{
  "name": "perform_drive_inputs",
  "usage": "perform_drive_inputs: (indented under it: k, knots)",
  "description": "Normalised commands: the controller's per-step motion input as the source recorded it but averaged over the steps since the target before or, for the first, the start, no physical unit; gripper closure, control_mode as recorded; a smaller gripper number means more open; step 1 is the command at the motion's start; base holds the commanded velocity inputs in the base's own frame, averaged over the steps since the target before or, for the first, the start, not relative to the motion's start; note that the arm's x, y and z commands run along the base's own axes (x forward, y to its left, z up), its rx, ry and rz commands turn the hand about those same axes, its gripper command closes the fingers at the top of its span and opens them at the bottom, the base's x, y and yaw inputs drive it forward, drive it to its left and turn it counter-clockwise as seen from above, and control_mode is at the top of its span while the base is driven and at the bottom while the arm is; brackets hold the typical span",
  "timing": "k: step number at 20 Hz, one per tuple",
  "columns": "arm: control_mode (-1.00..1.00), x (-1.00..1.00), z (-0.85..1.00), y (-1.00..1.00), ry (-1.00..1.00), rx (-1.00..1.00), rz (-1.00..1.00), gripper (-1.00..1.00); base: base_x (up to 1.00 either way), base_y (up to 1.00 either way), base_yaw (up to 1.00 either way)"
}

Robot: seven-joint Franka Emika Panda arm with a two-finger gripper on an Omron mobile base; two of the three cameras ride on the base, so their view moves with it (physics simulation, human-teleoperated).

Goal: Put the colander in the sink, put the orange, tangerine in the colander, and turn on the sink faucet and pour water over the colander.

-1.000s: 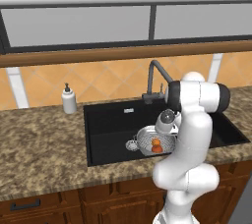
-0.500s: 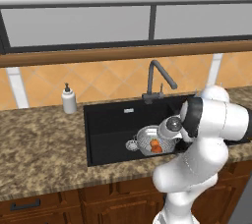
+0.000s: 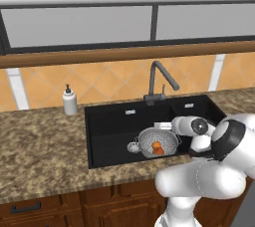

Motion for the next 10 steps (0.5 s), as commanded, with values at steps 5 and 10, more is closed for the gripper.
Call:
perform_drive_inputs:
  k: [5,10]
  knots:
    - [-1.0,-0.29,1.0,0.27,0.01,0.0,-0.01,-1.0,0.0,0.0,0.0]
    - [-1.0,-0.51,1.0,0.03,0.03,0.04,0.0,-1.0,0.0,0.0,0.0]
